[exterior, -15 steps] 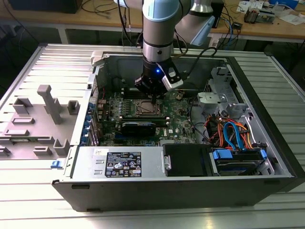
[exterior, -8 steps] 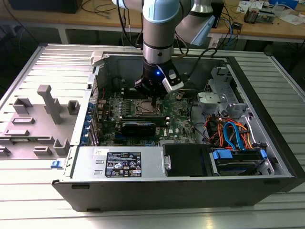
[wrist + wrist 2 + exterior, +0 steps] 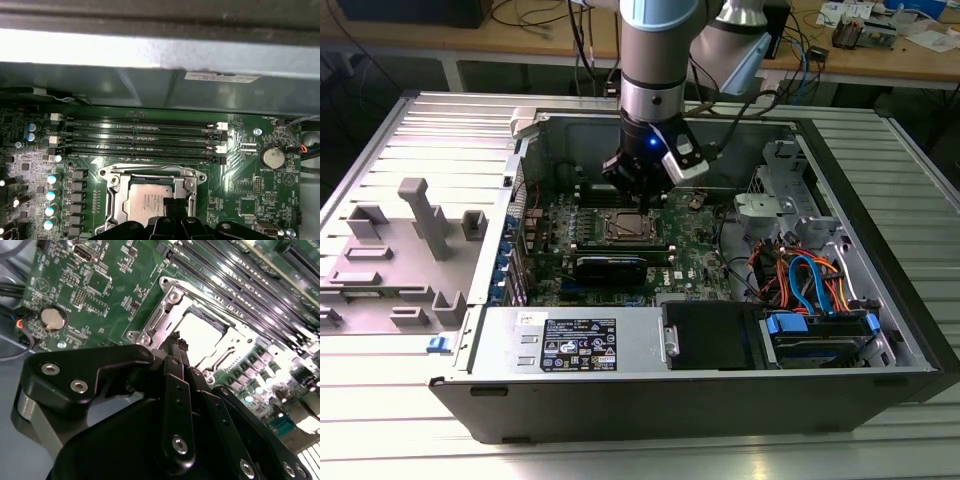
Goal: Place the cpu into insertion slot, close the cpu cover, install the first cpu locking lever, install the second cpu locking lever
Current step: 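Install the second cpu locking lever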
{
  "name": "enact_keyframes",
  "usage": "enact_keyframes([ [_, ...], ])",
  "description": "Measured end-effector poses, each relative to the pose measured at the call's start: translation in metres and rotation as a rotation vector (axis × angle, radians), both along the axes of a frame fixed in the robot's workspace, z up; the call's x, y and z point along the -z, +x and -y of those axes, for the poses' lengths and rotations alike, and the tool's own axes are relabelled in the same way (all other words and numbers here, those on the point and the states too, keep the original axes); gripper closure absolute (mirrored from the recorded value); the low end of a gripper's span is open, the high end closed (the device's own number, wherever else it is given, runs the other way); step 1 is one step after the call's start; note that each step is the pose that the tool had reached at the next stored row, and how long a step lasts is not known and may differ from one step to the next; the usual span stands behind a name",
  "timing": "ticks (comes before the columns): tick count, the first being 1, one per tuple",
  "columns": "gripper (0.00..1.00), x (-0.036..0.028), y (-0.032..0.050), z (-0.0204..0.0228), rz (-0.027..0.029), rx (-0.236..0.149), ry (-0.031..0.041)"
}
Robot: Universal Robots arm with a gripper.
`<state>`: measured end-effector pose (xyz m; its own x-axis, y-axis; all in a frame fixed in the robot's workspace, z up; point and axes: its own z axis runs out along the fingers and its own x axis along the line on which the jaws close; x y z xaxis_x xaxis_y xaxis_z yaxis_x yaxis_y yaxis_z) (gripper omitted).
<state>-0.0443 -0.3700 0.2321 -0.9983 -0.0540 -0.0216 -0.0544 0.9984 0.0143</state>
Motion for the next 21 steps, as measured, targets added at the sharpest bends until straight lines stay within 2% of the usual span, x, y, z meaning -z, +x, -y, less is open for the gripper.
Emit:
enact_keyframes([
  [1, 0.89, -0.0016, 0.0000, 0.0001, 0.0000, 0.000, -0.0005],
  [6, 0.89, -0.0009, 0.0000, 0.0008, 0.0001, 0.000, -0.0038],
  [12, 0.89, 0.0009, 0.0000, 0.0106, 0.0000, 0.000, -0.0041],
  [14, 0.89, 0.0010, 0.0000, 0.0124, 0.0000, 0.000, -0.0049],
  [21, 0.89, -0.0008, 0.0000, 0.0138, 0.0000, 0.000, -0.0051],
])
